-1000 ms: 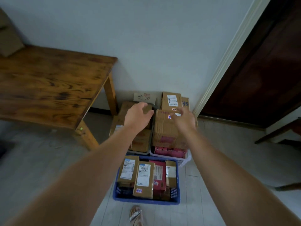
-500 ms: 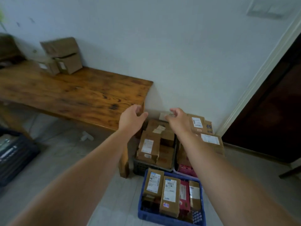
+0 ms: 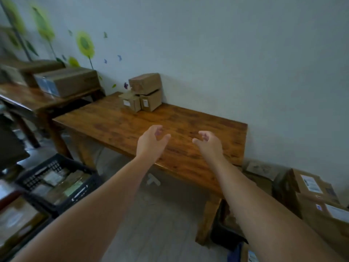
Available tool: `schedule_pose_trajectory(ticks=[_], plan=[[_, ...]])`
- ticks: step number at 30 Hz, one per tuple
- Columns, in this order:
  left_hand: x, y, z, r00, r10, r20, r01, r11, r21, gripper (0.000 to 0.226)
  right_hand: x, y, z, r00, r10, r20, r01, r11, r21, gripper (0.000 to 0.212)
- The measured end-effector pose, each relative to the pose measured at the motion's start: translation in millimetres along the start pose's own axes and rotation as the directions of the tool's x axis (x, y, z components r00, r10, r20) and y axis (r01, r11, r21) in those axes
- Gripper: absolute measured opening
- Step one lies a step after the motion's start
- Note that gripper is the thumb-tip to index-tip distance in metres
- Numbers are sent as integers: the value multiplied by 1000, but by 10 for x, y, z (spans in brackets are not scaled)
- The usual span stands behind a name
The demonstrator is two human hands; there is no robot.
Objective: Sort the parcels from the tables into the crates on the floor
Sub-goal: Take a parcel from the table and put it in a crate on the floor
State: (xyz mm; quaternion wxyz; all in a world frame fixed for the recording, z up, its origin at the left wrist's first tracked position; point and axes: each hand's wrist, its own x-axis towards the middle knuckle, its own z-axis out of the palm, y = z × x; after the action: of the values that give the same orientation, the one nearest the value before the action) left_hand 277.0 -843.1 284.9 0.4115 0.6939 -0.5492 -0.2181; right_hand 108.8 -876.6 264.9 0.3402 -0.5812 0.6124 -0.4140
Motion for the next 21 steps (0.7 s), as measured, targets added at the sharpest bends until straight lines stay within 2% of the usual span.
schedule_pose_trajectory(ticks=[9,18,21], plan=[[1444,-812,-572,996,-62,-69,58,996,-64,46,1265,-481,1348,998,-32,57,32,999,-5,42],[3404,-1120,-1043,986,-95,-137,87,994,-64,44,2849,-1090,2453,997,-28,71,29,1000,-5,44],[3883,-1329,-1086,986,-111,-120,102,991,-82,46,3216,-1192,2722,997,-12,72,13,1000,-23,45]])
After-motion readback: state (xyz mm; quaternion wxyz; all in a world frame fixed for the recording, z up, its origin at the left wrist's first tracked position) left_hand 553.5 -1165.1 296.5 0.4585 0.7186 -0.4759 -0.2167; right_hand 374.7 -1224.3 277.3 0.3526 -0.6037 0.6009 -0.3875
